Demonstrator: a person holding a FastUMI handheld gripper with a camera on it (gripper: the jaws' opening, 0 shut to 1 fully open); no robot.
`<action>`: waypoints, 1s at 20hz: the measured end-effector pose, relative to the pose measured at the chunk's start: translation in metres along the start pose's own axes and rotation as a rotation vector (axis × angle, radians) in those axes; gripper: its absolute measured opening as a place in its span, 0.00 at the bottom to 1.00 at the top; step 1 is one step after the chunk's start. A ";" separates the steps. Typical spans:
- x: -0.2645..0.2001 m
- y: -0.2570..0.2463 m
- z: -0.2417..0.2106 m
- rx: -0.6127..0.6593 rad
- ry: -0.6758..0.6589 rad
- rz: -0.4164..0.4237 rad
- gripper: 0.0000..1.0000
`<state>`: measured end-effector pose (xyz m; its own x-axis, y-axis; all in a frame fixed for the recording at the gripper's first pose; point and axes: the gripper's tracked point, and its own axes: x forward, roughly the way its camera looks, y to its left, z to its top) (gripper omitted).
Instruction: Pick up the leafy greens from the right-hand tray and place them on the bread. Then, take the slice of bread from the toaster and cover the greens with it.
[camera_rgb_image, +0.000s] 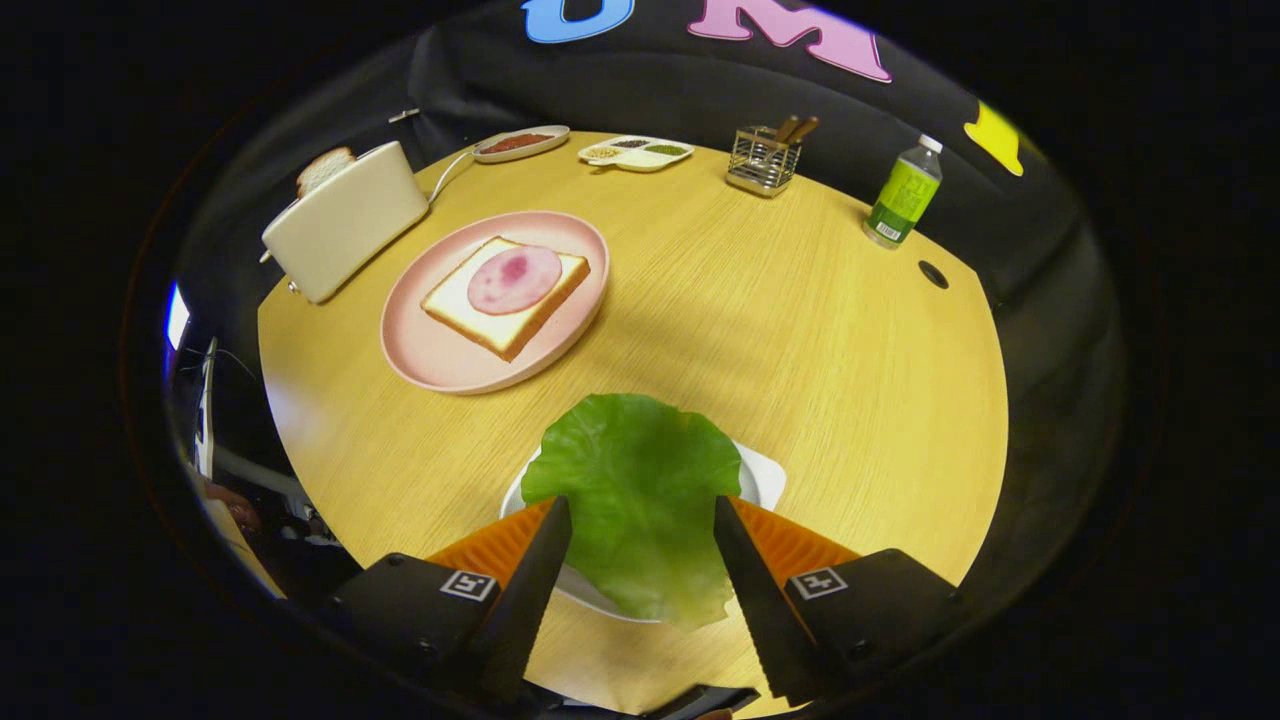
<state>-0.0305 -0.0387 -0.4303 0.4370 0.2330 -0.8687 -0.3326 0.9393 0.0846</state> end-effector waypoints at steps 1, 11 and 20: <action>0.005 0.001 -0.004 0.002 0.019 0.011 0.89; 0.023 -0.014 -0.012 0.047 0.069 -0.022 0.52; -0.005 -0.008 0.005 0.032 -0.004 -0.072 0.07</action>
<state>-0.0260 -0.0459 -0.4237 0.4622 0.1652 -0.8712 -0.2735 0.9612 0.0371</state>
